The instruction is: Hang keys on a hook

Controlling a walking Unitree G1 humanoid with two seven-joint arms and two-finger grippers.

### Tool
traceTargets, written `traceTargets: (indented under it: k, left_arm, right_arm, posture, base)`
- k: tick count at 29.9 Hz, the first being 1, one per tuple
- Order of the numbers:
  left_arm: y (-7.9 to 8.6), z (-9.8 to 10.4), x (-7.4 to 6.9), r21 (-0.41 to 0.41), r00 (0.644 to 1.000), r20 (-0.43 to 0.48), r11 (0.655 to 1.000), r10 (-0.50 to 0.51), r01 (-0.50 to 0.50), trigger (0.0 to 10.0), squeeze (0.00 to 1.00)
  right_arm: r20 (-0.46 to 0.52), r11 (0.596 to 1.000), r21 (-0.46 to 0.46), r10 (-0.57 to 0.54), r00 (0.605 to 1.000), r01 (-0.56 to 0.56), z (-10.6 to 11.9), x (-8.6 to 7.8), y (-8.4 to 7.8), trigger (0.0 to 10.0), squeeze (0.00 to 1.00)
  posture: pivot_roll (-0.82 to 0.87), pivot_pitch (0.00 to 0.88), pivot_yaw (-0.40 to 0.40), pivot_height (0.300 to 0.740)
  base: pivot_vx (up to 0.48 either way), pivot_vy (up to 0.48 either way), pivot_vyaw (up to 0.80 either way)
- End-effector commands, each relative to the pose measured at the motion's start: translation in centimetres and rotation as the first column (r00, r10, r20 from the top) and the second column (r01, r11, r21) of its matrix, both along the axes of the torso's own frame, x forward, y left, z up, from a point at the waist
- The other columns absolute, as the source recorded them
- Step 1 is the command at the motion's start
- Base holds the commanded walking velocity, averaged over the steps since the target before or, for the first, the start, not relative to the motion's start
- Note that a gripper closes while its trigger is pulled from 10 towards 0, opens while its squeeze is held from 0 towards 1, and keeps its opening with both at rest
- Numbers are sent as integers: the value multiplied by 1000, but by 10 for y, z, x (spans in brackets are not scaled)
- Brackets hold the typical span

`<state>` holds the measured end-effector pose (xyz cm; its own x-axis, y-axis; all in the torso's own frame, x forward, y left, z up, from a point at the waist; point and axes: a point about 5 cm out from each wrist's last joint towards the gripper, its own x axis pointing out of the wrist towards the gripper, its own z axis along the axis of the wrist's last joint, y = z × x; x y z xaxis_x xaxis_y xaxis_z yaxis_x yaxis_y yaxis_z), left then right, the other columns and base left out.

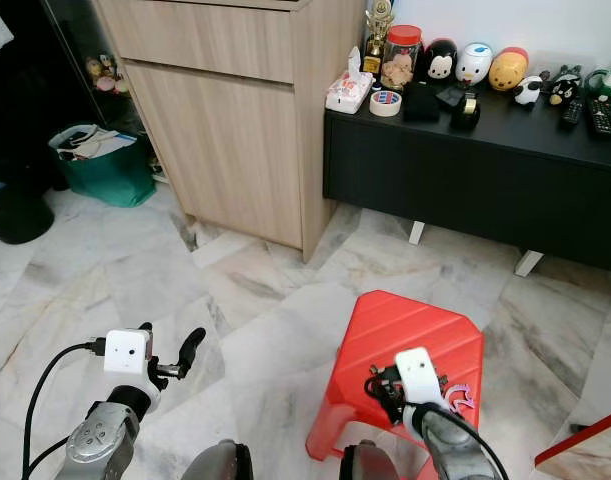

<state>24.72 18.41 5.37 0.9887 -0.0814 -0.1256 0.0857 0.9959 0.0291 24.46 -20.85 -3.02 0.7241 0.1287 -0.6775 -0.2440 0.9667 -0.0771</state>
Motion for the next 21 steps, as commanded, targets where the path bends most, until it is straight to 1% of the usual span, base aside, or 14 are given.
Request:
traceTargets:
  k: [1, 5, 9, 12, 13, 14, 15, 17, 18, 19, 20, 21]
  left_arm:
    - [2, -3, -1, 9, 1000, -22, 1000, -1, 1, 10000, 0]
    - [2, -3, 0, 12, 1000, -25, 1000, -4, 4, 10000, 0]
    - [2, -4, 0, 15, 1000, -27, 1000, -4, 5, 10000, 0]
    - [2, -4, 0, 16, 1000, -26, 1000, -7, 8, 10000, 0]
    - [2, -4, 1, 18, 1000, -26, 1000, -9, 9, 10000, 0]
    - [2, -3, 1, 18, 1000, -25, 1000, -8, 9, 10000, 0]
    - [2, -3, 1, 19, 1000, -25, 1000, -8, 9, 10000, 0]
    - [2, -3, 1, 20, 1000, -24, 1000, -9, 10, 10000, 0]
    - [2, -3, 1, 21, 1000, -25, 1000, -9, 9, 10000, 0]
    - [2, -3, 1, 22, 1000, -25, 1000, -9, 9, 10000, 0]
    - [3, -3, 1, 22, 1000, -25, 1000, -7, 8, 10000, 0]
    - [4, -3, 0, 23, 1000, -26, 1000, -6, 6, 10000, 0]
  right_arm:
    - [-30, 1000, 2, -2, 1000, 2, -2, -2, -1, 10000, 0]
    - [-66, 1000, 7, 7, 998, -7, -6, -4, 2, 10000, 0]
    - [-62, 999, 5, -46, 997, 46, -8, -4, -2, 10000, 0]
    - [-69, 998, 17, -54, 996, 55, -10, -5, -1, 10000, 0]
    - [-72, 998, 12, -60, 996, 61, -10, -5, 0, 4902, 0]
    - [-70, 997, 12, -69, 995, 70, -11, -5, 0, 1647, 0]
    - [-68, 997, 12, -77, 995, 78, -11, -5, 0, 0, 0]
    - [-67, 996, 13, -87, 994, 88, -11, -4, 1, 0, 0]
    - [-70, 996, 11, -87, 994, 88, -11, -3, 2, 6471, 0]
    - [-71, 996, 11, -87, 994, 88, -11, -3, 2, 6471, 0]
    - [-75, 996, 9, -90, 993, 91, -12, -3, 2, 10000, 0]
    - [-82, 995, 6, -96, 992, 97, -13, -4, 2, 10000, 0]
  posture:
    - [31, 89, 34, 647]
    - [31, 88, 36, 647]
    - [35, 80, 39, 647]
    - [35, 80, 39, 647]
    - [35, 80, 39, 647]
    - [40, 77, 44, 647]
    - [40, 77, 44, 647]
    - [40, 77, 44, 647]
    - [43, 79, 45, 647]
    - [43, 79, 45, 647]
    - [45, 83, 47, 647]
    - [46, 85, 48, 647]
  base:
    - [0, 0, 0]
    - [0, 0, 0]
    - [0, 0, 0]
    - [0, 0, 0]
    - [0, 0, 0]
    - [0, 0, 0]
    - [0, 0, 0]
    - [0, 0, 0]
    - [0, 0, 0]
    - [0, 0, 0]
    - [0, 0, 0]
    - [0, 0, 0]
